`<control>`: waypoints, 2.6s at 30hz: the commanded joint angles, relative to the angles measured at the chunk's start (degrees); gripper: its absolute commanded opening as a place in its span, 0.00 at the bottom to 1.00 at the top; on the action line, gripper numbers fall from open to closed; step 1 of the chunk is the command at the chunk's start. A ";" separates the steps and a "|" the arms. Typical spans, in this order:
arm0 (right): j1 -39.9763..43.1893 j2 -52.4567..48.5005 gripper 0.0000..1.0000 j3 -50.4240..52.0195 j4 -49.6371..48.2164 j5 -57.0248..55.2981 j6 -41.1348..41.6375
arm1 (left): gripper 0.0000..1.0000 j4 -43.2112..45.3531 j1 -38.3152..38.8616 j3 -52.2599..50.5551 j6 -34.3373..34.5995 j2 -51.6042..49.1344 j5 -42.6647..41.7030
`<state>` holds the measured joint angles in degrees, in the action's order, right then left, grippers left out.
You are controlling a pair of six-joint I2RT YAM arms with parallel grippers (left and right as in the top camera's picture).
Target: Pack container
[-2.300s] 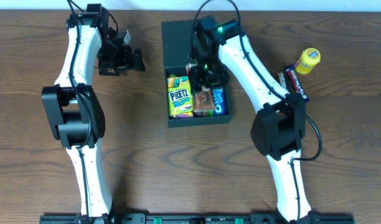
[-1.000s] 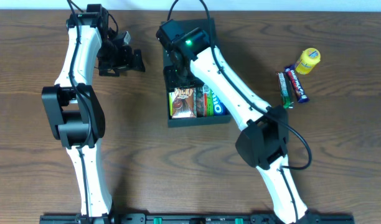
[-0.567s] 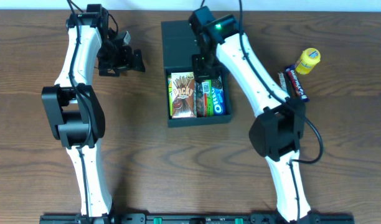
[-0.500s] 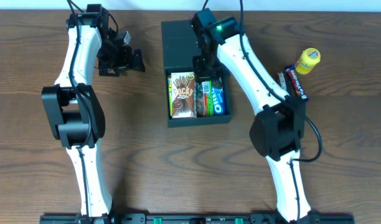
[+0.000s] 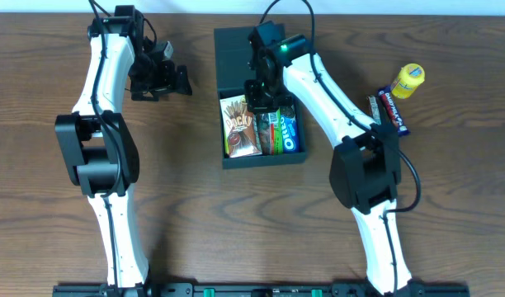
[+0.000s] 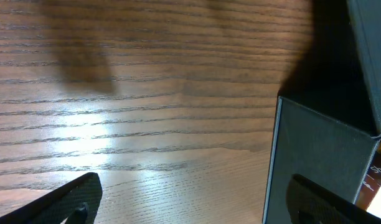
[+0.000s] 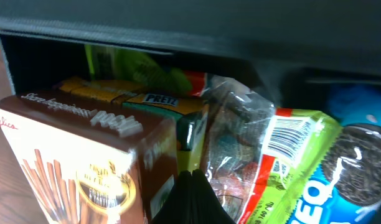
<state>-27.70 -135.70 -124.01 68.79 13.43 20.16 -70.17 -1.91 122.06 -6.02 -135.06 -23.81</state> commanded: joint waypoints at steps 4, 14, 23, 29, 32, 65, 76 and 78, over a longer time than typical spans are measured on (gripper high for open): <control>-0.42 1.33 0.01 0.04 -0.22 -0.31 -2.01 | 0.98 -0.09 0.11 0.79 0.07 -0.15 0.15; 5.25 3.63 0.01 -4.96 3.80 -0.66 -6.69 | 0.06 -1.01 0.20 0.76 4.35 -0.15 -1.49; 8.02 4.22 0.01 -2.80 4.11 42.05 -35.41 | 0.06 0.46 3.10 0.48 4.31 -0.17 -10.16; 7.43 4.22 0.02 1.99 3.58 50.51 -45.24 | 0.06 3.41 5.33 0.22 4.44 -0.17 -11.23; 7.39 4.22 0.02 7.48 -0.72 51.15 -45.31 | 0.06 4.09 5.35 0.22 4.98 -0.17 -11.65; 8.20 3.76 0.01 23.43 -30.38 48.87 -27.02 | 0.06 4.31 5.38 0.22 6.03 -0.17 -11.80; 10.25 10.47 0.01 18.67 -11.39 50.49 -38.64 | 0.06 4.83 5.35 0.22 6.03 -0.17 -11.78; 9.27 10.34 0.01 18.86 -4.33 50.49 -44.74 | 0.06 5.09 5.35 0.22 6.03 -0.17 -11.78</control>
<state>-17.15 -126.06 -104.97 60.90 62.67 -15.18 -65.36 3.75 122.06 -0.14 -135.06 -34.79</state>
